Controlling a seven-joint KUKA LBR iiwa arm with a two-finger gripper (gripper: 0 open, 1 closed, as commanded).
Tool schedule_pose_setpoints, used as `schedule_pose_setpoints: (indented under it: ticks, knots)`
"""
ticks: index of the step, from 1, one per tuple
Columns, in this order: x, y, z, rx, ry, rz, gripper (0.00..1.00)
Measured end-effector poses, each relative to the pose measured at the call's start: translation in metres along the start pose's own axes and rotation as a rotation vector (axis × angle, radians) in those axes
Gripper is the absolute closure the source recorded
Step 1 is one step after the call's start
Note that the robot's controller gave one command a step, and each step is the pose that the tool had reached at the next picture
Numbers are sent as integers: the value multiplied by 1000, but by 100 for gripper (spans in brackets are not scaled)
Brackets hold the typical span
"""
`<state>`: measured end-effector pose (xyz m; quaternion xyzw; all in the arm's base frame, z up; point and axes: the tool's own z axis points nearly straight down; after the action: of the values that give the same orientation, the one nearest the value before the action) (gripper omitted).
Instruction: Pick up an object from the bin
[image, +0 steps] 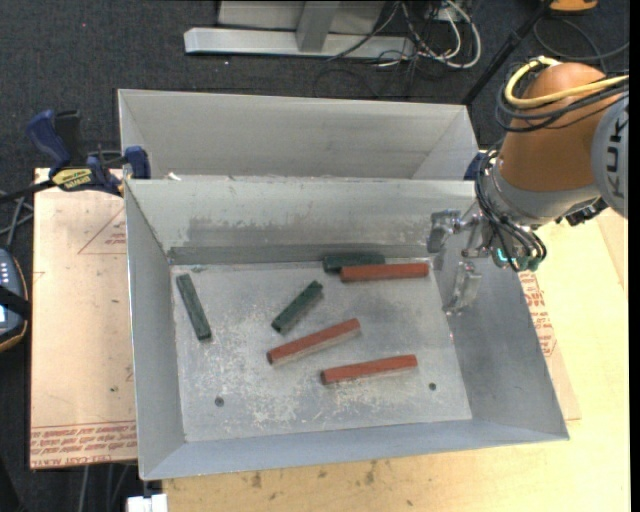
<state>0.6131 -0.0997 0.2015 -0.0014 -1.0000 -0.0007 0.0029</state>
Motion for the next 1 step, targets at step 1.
schedule_pose_setpoints:
  ticks: [1]
  knots:
    - [-2, 0, -5, 1, -8, -2, 0]
